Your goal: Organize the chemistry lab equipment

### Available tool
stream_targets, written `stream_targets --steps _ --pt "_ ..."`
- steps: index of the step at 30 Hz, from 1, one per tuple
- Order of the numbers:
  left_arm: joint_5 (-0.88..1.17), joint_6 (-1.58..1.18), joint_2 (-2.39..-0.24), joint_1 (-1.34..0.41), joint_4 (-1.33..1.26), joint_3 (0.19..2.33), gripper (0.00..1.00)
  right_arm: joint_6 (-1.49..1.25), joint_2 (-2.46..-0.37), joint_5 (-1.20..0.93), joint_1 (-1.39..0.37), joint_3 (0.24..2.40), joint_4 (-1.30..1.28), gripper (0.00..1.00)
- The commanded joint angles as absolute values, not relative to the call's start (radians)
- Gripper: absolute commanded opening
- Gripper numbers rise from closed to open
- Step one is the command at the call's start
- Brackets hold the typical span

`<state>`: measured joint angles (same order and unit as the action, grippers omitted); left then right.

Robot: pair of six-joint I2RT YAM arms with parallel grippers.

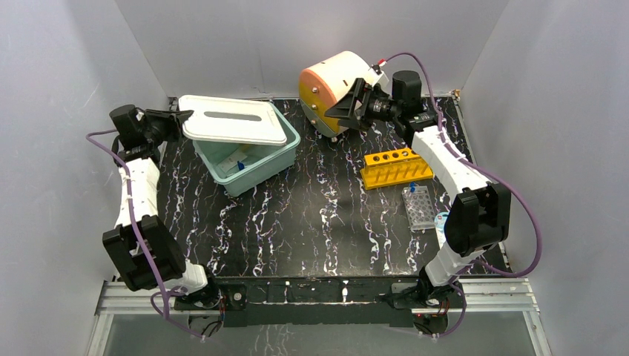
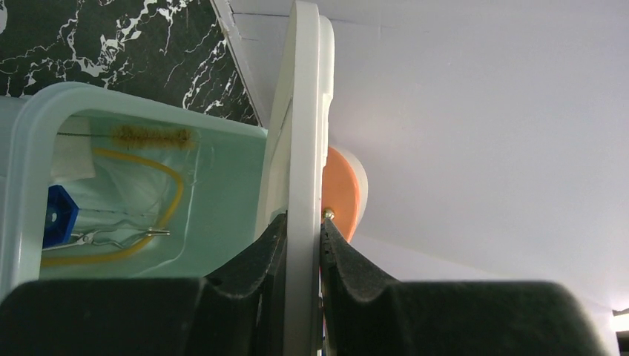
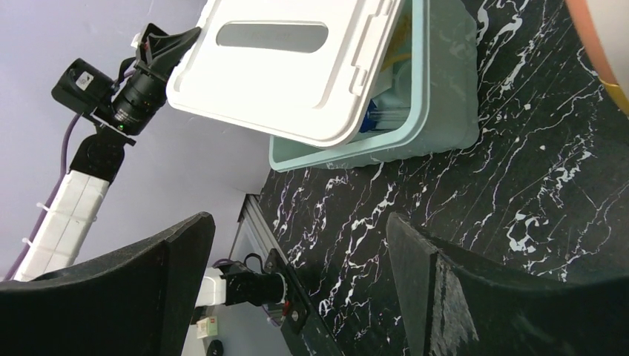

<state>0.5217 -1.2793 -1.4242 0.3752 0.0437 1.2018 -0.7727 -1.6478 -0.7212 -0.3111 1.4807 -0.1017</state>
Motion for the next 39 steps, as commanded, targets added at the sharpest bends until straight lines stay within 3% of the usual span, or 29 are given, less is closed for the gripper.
stream_targets --steps 1,6,15,26,35,39 --pt "0.474 -1.328 -1.378 0.360 0.028 1.153 0.00 -0.773 -1.606 -0.692 -0.325 1.479 -0.011 0.94" --pt "0.454 -1.325 -1.338 0.324 0.042 1.093 0.02 -0.770 -1.630 -0.684 -0.351 1.497 -0.009 0.93" --pt "0.383 -1.193 -1.282 0.320 0.212 1.095 0.52 -0.736 -1.653 -0.671 -0.382 1.517 -0.045 0.93" --pt "0.245 -1.041 -1.241 0.320 0.486 1.151 0.69 -0.610 -1.681 -0.571 -0.434 1.568 -0.179 0.93" --pt "0.239 -1.002 -1.252 0.322 0.505 1.122 0.85 -0.528 -1.734 -0.520 -0.474 1.632 -0.266 0.93" --pt "0.265 -0.990 -1.281 0.324 0.488 1.123 0.87 -0.443 -1.792 -0.412 -0.524 1.731 -0.384 0.93"
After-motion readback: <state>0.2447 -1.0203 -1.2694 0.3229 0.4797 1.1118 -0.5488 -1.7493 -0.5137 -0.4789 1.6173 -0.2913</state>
